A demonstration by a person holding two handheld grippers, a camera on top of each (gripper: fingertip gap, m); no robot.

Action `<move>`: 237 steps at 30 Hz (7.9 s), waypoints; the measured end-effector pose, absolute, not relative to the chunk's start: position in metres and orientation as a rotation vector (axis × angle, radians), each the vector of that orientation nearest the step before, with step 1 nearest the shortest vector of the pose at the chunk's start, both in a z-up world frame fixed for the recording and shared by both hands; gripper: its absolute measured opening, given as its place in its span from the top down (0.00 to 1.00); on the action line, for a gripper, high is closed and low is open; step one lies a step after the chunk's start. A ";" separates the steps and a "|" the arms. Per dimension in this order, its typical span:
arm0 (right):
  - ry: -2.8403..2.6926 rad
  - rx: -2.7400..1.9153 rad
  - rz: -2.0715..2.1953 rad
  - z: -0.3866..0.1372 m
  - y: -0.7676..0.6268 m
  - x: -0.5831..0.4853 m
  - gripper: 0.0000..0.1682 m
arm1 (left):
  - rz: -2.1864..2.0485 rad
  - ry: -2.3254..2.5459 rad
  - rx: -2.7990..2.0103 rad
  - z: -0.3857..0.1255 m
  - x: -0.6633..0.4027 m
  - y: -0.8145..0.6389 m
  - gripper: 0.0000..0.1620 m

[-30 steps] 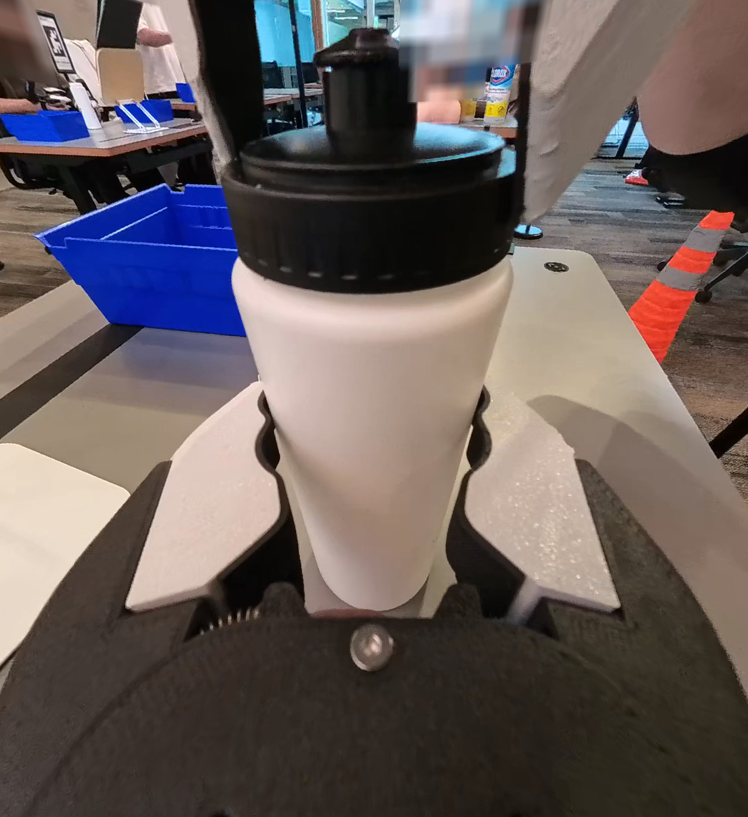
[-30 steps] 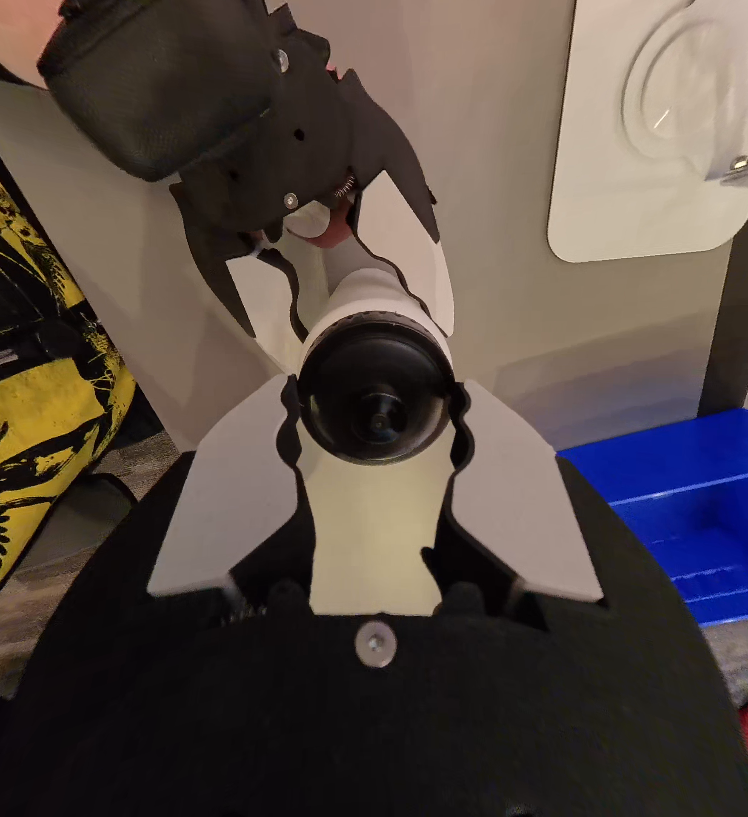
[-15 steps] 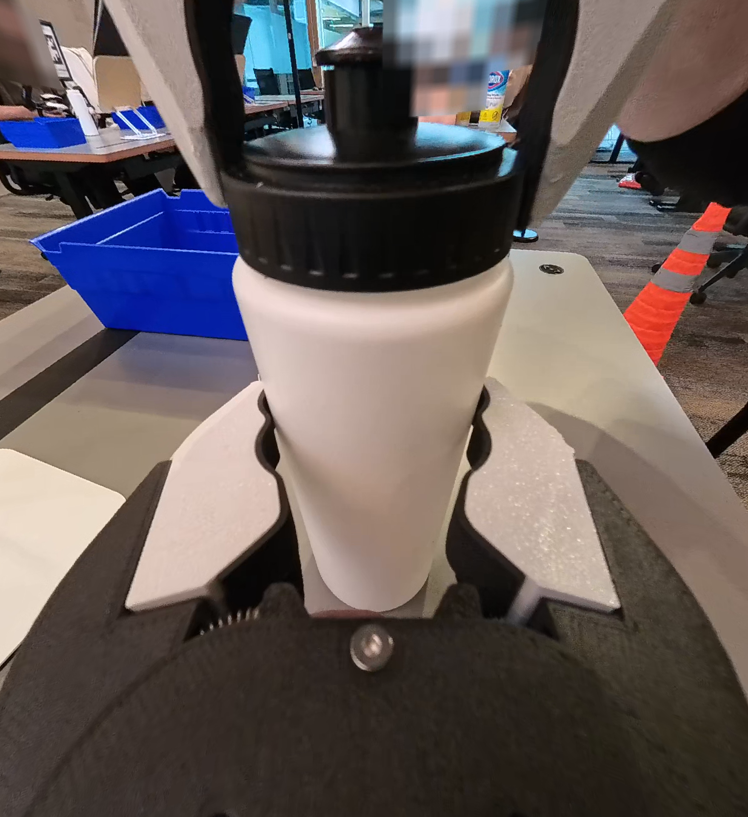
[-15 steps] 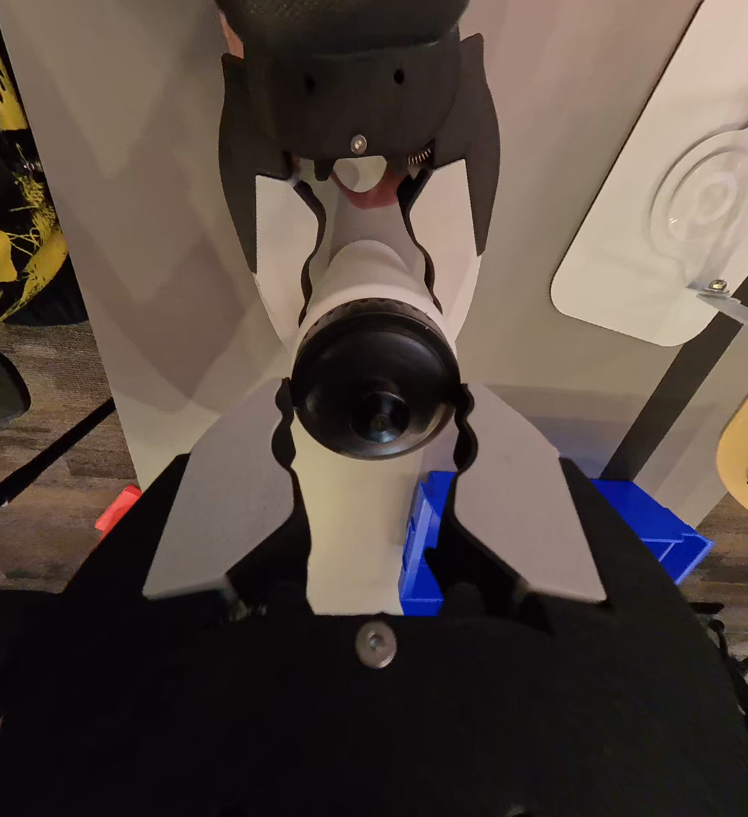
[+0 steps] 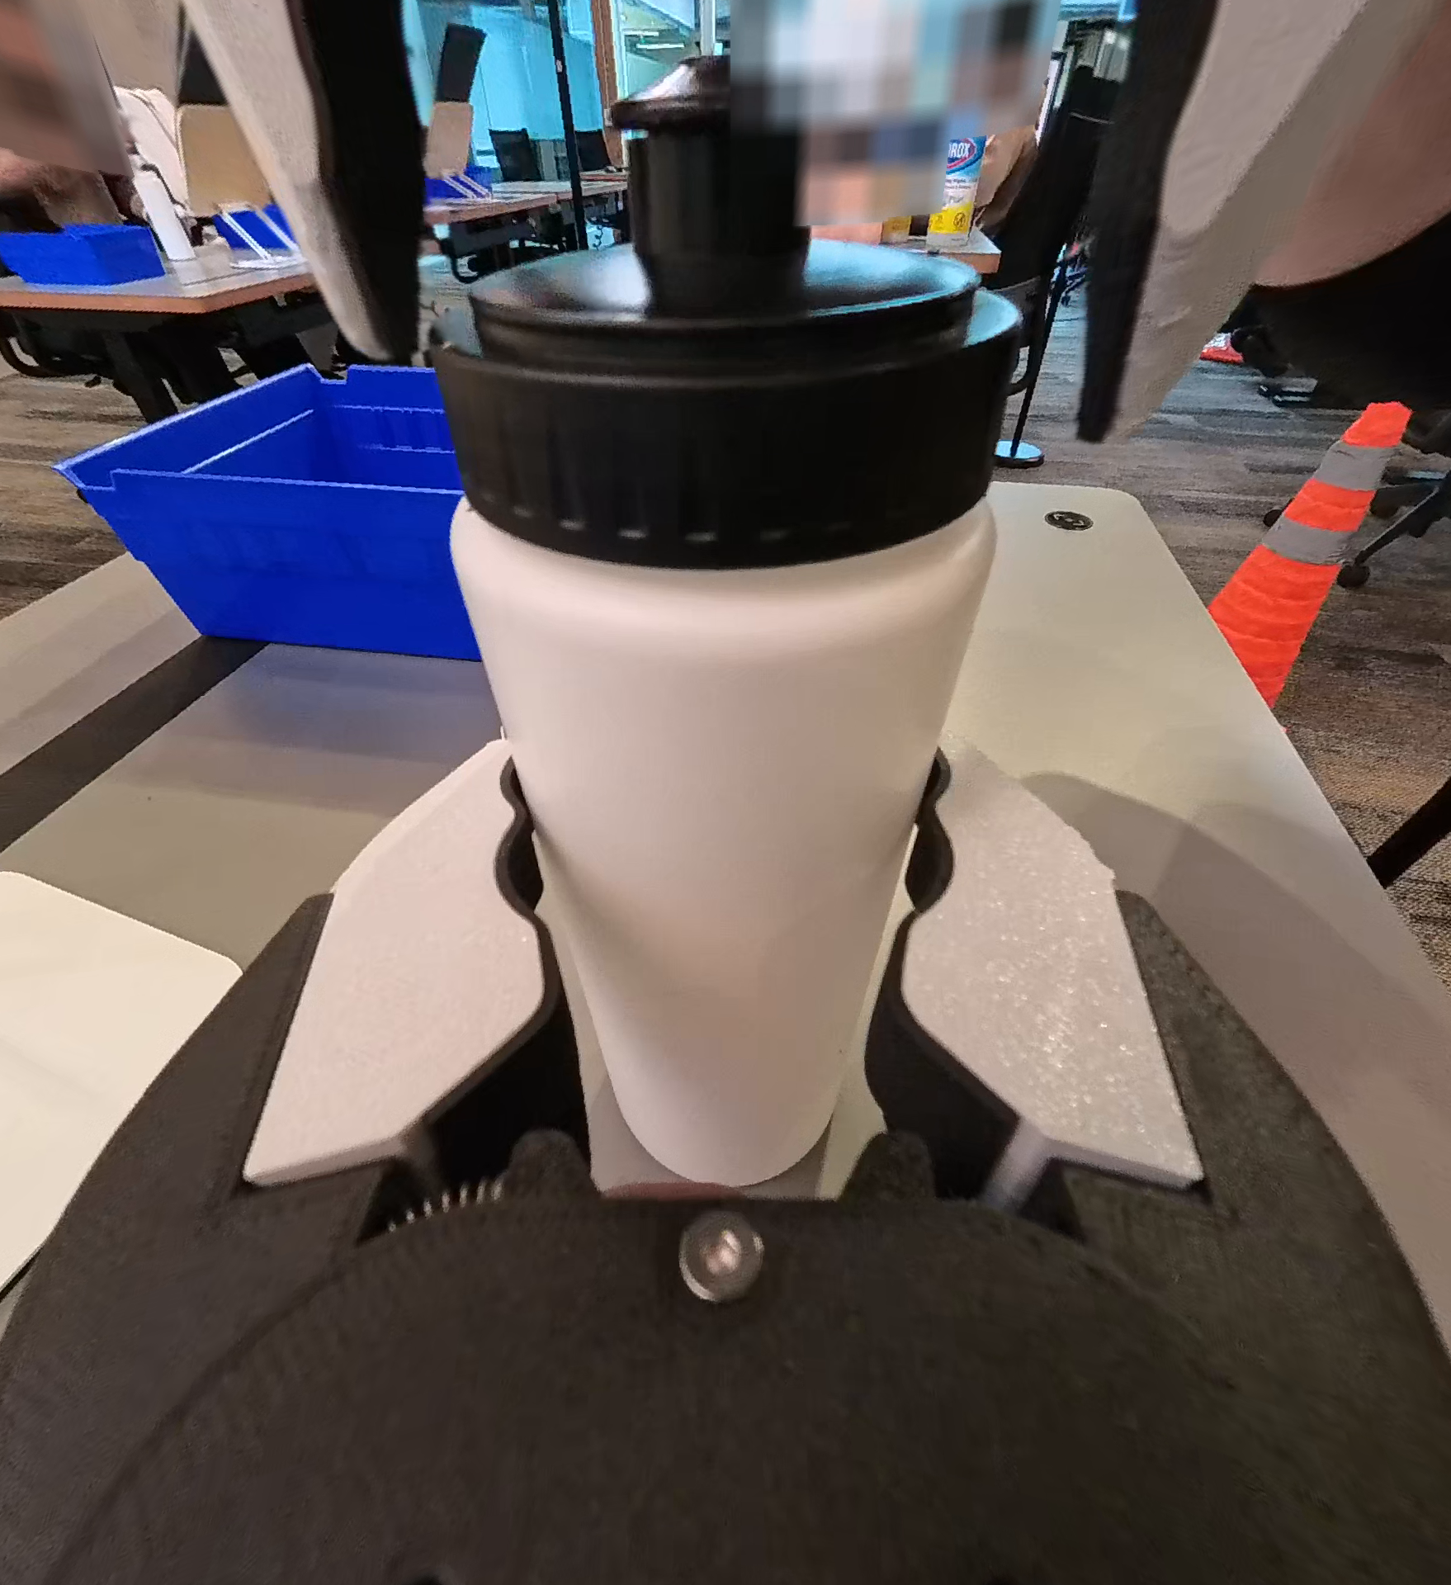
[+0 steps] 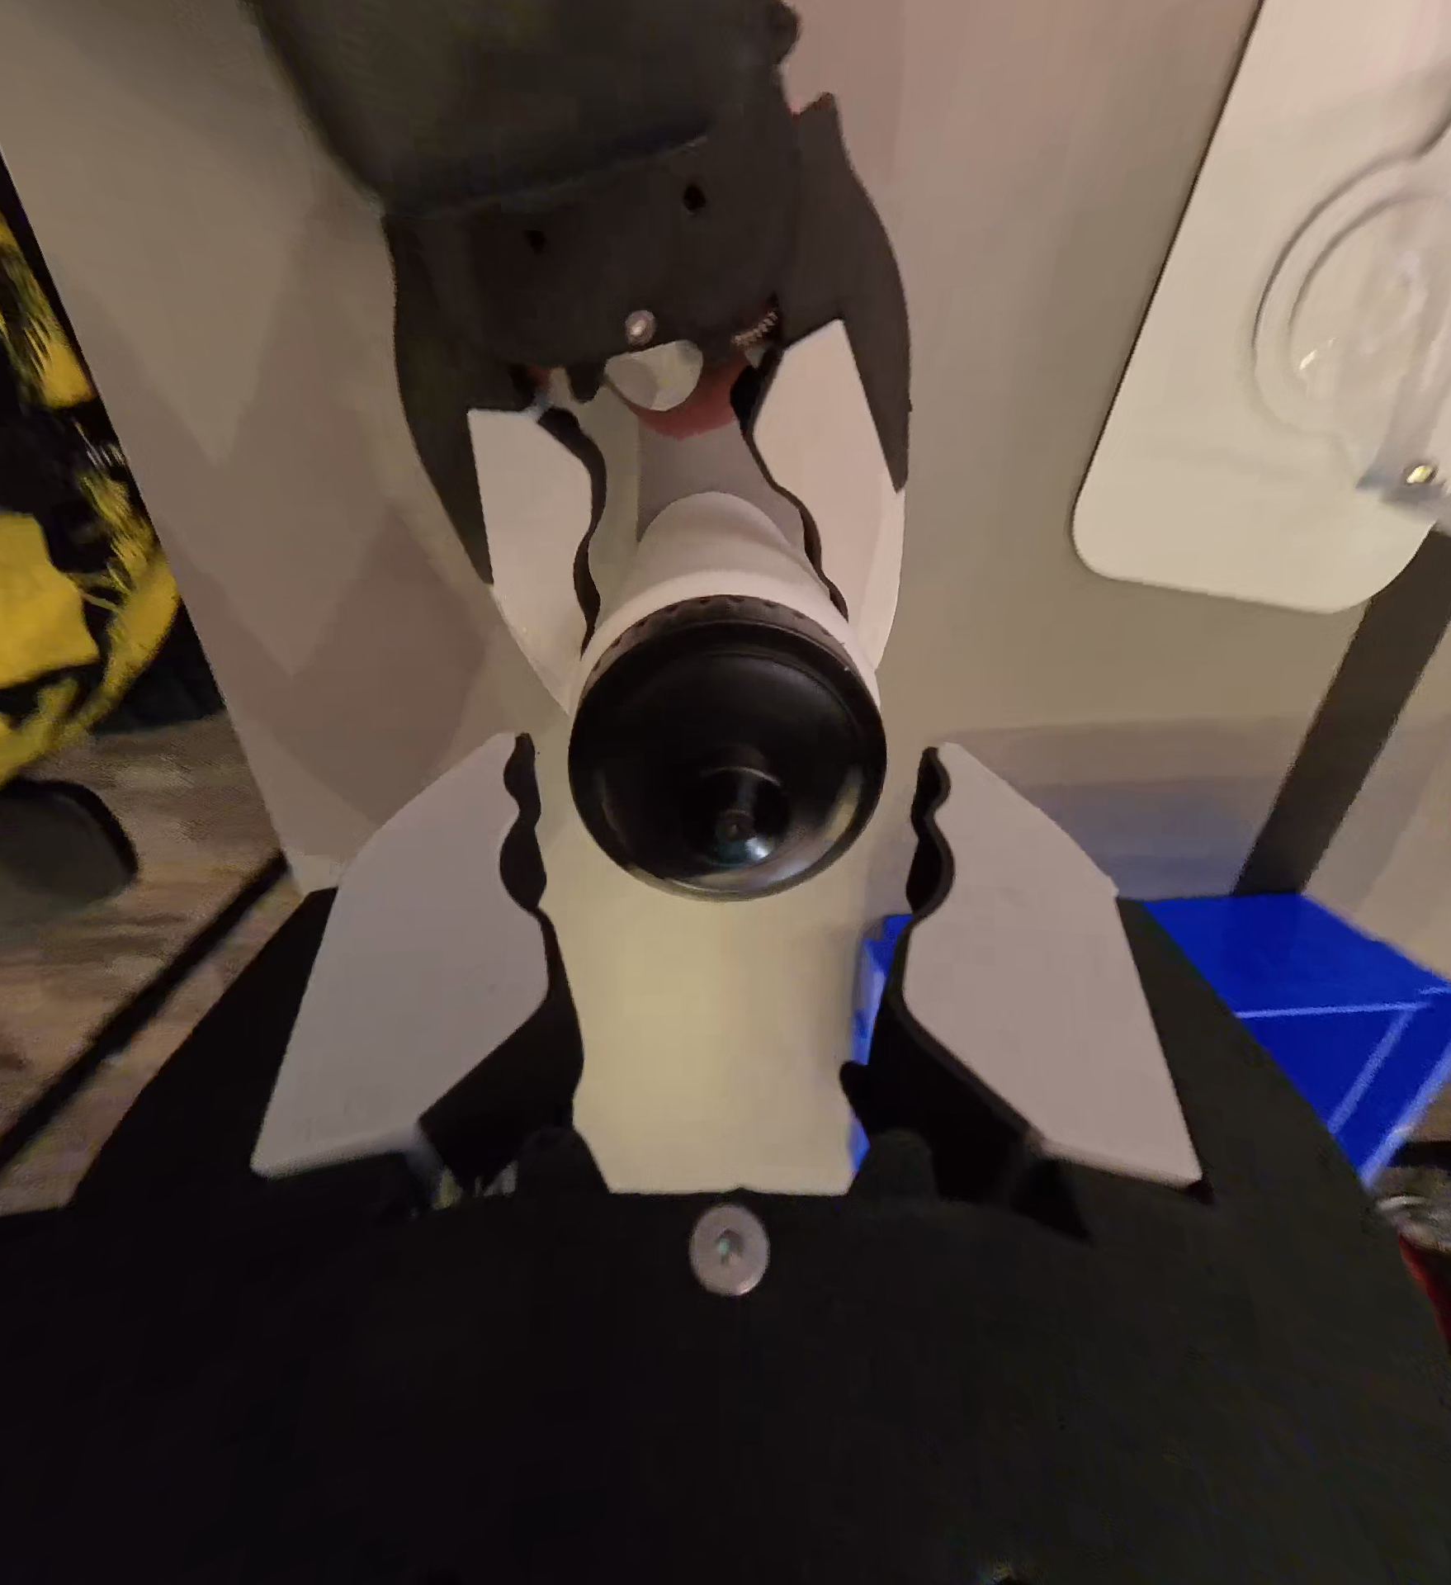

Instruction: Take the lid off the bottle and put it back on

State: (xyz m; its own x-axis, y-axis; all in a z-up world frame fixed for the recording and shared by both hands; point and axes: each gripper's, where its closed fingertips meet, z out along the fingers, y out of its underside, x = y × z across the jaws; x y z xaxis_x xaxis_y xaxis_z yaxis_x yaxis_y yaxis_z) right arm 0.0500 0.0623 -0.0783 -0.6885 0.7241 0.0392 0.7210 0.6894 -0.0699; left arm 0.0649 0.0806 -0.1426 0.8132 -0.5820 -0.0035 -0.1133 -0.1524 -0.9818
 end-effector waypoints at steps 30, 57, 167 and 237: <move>-2.921 -0.993 0.067 -0.082 0.063 0.053 0.57 | -0.454 0.547 -1.692 -0.142 0.067 0.081 0.48; -2.881 -0.973 0.075 -0.078 0.061 0.054 0.58 | -0.455 0.551 -1.690 -0.142 0.067 0.081 0.48; -2.297 -1.292 0.825 -0.095 0.056 0.047 0.43 | -0.404 0.580 -1.758 -0.160 0.067 0.085 0.49; -1.327 -2.547 0.642 -0.220 0.432 0.072 0.47 | -0.384 0.351 -1.729 -0.177 0.030 0.107 0.86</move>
